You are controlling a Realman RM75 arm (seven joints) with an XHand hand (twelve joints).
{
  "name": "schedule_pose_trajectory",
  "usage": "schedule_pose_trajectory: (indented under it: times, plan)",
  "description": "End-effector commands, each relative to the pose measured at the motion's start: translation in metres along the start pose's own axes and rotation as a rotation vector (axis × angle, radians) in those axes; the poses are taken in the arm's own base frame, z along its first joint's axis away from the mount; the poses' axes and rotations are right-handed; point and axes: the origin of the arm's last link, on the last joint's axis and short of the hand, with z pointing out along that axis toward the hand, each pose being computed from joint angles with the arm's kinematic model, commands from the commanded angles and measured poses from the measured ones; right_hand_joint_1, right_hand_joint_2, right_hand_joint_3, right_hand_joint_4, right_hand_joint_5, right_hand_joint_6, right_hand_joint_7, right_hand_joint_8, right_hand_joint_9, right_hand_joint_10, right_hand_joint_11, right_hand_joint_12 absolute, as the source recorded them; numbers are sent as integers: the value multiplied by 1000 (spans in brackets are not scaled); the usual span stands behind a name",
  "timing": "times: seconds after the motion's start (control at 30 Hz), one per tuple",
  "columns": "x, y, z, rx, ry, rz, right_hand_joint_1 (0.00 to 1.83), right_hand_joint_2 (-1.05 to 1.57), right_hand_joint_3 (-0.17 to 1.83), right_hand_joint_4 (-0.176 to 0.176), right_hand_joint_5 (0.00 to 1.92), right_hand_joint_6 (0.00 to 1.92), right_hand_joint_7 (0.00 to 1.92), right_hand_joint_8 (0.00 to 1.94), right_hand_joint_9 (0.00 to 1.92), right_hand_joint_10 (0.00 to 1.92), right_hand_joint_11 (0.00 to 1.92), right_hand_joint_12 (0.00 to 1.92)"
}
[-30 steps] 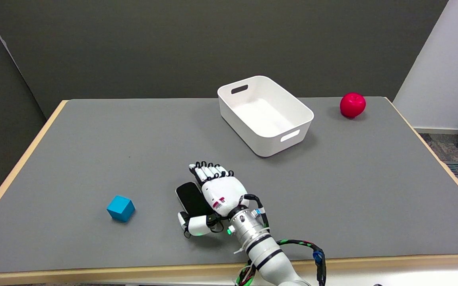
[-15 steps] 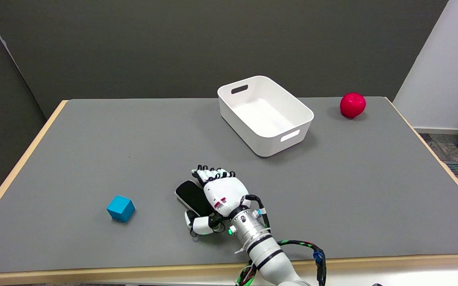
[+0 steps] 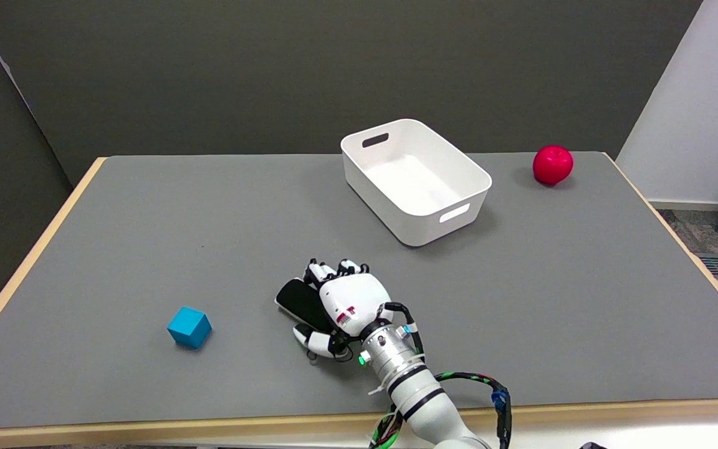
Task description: Pick up the blackboard eraser.
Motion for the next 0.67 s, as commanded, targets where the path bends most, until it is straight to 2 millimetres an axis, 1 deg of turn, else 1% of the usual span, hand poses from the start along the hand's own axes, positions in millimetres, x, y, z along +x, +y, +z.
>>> schedule_pose_trajectory:
  times: [0.03,0.07,0.1,0.13,0.23,0.3,0.33,0.37,0.4,0.53,0.57,0.63,0.67]
  plan:
    - [27,11,12,11,92,-64,1111,1322,165,-176,437,1489,603,1917,799,1821,301,1921]
    - [34,14,15,11,109,-65,1109,1324,163,-176,441,1485,598,1926,798,1851,304,1921]
    - [37,15,16,10,120,-67,1109,1284,228,-176,475,1596,571,1835,818,1847,322,1921]
    - [46,17,19,10,143,-67,1109,1249,284,-176,504,1689,549,1758,834,1849,342,1921]
    - [67,22,28,17,197,-75,1109,1243,293,-176,508,1688,551,1759,830,1892,373,1921]
    - [86,28,36,22,240,-87,1109,1242,299,-176,507,1691,551,1762,834,1908,387,1921]
    - [98,33,42,19,268,-95,1108,1239,305,-176,506,1693,551,1764,837,1919,397,1921]
    - [112,40,48,11,300,-104,1108,1237,310,-176,506,1695,552,1766,838,1921,407,1921]
    - [121,45,52,3,321,-112,1108,1235,316,-176,505,1698,552,1768,839,1921,418,1921]
    - [171,76,74,-55,428,-150,1104,1235,328,-176,496,1710,548,1781,841,1921,465,1921]
    - [179,83,77,-69,441,-159,1104,1234,331,-176,495,1712,547,1783,839,1921,465,1921]
    - [204,105,89,-115,479,-164,1103,1230,341,-176,495,1712,547,1785,834,1921,462,1921]
    - [211,112,92,-130,487,-161,1103,1229,344,-176,495,1712,547,1786,834,1921,465,1921]
